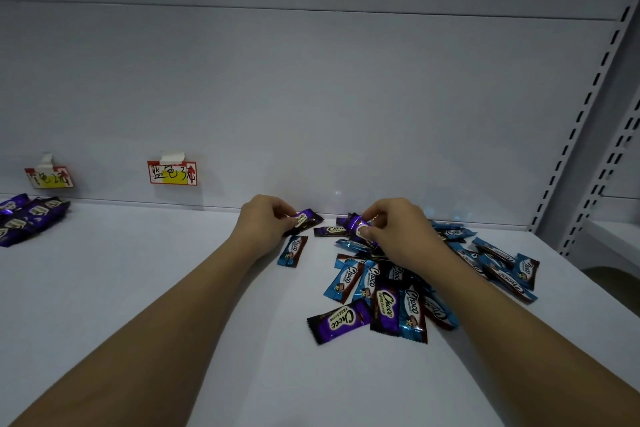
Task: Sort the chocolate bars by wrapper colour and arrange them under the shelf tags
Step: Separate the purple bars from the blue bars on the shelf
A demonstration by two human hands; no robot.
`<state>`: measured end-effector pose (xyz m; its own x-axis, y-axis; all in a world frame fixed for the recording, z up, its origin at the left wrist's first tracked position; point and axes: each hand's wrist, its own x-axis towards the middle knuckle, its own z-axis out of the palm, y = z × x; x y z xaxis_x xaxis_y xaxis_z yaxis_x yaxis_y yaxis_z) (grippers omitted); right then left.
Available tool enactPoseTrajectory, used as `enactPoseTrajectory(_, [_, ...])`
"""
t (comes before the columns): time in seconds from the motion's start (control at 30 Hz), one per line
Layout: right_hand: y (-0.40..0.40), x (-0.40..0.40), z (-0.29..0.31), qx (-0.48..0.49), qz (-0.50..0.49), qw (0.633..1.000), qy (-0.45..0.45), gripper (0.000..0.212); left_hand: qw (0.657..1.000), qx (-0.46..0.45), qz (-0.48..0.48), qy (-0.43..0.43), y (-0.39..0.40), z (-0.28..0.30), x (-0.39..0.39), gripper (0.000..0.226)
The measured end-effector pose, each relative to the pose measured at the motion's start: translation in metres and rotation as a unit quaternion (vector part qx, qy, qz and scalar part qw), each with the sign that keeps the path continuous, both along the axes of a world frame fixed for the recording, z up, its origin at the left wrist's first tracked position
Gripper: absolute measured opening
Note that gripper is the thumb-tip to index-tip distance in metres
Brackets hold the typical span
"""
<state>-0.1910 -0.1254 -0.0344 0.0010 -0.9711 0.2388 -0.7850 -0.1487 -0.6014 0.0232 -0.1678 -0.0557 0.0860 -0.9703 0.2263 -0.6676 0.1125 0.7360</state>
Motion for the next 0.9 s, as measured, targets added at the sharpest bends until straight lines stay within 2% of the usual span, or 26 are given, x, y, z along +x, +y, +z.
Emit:
enactPoseTrajectory(0.2, [0.005, 0.001, 0.002, -0.001, 0.009, 0.996, 0.088, 0.023, 1.000, 0.007, -0.013, -0.015, 0.000, -0.001, -0.001, 0.018])
enactPoseTrajectory(0.4, [0.007, 0.002, 0.002, 0.003, -0.001, 0.987, 0.163, 0.020, 0.999, 0.024, -0.011, -0.021, -0.001, -0.003, -0.004, 0.028])
enactPoseTrajectory(0.53, [0.007, 0.003, 0.002, 0.015, -0.009, 0.983, 0.182, 0.023, 0.999, 0.041, -0.020, -0.029, 0.000, -0.002, -0.007, 0.035])
enactPoseTrajectory(0.67, [0.009, 0.006, 0.002, 0.019, -0.007, 0.980, 0.197, 0.021, 0.998, 0.035, -0.033, -0.029, 0.001, -0.001, -0.004, 0.031])
enactPoseTrajectory(0.9, [0.013, 0.004, 0.007, 0.032, 0.040, 0.985, 0.162, 0.030, 0.999, 0.015, -0.043, -0.021, 0.003, 0.001, -0.003, 0.029])
